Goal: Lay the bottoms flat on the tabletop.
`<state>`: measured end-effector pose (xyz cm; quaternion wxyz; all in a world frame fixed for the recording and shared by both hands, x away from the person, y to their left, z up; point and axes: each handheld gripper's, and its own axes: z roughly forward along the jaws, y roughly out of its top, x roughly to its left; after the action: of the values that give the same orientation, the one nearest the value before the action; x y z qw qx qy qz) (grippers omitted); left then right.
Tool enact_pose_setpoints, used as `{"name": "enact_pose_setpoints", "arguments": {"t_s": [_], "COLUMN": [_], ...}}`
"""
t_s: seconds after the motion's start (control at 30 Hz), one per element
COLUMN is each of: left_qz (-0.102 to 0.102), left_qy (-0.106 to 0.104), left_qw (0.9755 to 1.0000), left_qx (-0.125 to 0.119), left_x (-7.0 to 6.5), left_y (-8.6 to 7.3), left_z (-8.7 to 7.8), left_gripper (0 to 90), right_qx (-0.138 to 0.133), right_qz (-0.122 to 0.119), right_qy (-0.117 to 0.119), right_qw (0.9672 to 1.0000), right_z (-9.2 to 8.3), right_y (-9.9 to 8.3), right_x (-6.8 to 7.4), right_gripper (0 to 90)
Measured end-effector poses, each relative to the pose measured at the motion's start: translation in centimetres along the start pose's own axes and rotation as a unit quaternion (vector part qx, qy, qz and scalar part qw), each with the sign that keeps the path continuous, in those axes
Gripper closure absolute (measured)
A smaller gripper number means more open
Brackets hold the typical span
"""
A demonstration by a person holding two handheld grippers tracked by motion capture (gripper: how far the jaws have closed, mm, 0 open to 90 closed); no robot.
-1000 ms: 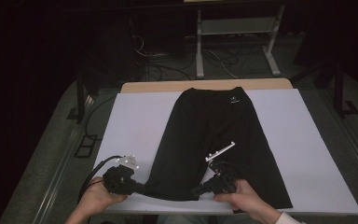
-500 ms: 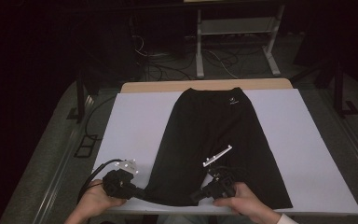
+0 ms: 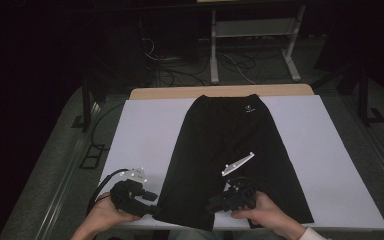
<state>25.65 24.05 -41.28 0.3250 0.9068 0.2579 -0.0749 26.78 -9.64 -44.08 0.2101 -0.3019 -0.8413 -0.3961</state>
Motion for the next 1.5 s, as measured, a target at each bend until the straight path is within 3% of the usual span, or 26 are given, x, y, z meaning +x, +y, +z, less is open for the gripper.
{"name": "enact_pose_setpoints", "arguments": {"t_s": [0.17,0.43,0.57,0.97,1.33,1.5], "left_qz": [0.005,0.003,0.012,0.028,0.022,0.019], "left_qy": [0.003,0.009,0.016,0.029,0.041,0.045], "left_qw": [0.9997,0.9987,0.9979,0.9932,0.9834,0.9811], "left_qx": [-0.022,-0.051,-0.062,-0.109,-0.175,-0.187], "left_x": [-0.1,-0.2,-0.3,-0.5,-0.2,0.1], "left_y": [0.5,1.6,2.4,5.0,7.1,7.8], "left_z": [0.2,0.7,0.8,1.2,1.5,1.9], "left_gripper": [22.6,1.9,0.1,0.1,0.1,0.1], "right_qx": [-0.025,-0.054,-0.065,-0.098,-0.136,-0.150], "right_qz": [-0.022,-0.027,-0.027,-0.016,-0.009,-0.003], "right_qy": [-0.051,-0.114,-0.137,-0.164,-0.191,-0.197], "right_qw": [0.9982,0.9916,0.9880,0.9815,0.9722,0.9688], "right_z": [-2.0,-4.7,-6.0,-9.5,-11.9,-12.6], "right_y": [0.2,0.2,-0.1,-1.1,-1.7,-1.9], "right_x": [-0.2,-0.6,-0.9,-1.8,-2.6,-3.3], "right_gripper": [31.0,0.0,0.0,0.0,0.0,0.0]}}
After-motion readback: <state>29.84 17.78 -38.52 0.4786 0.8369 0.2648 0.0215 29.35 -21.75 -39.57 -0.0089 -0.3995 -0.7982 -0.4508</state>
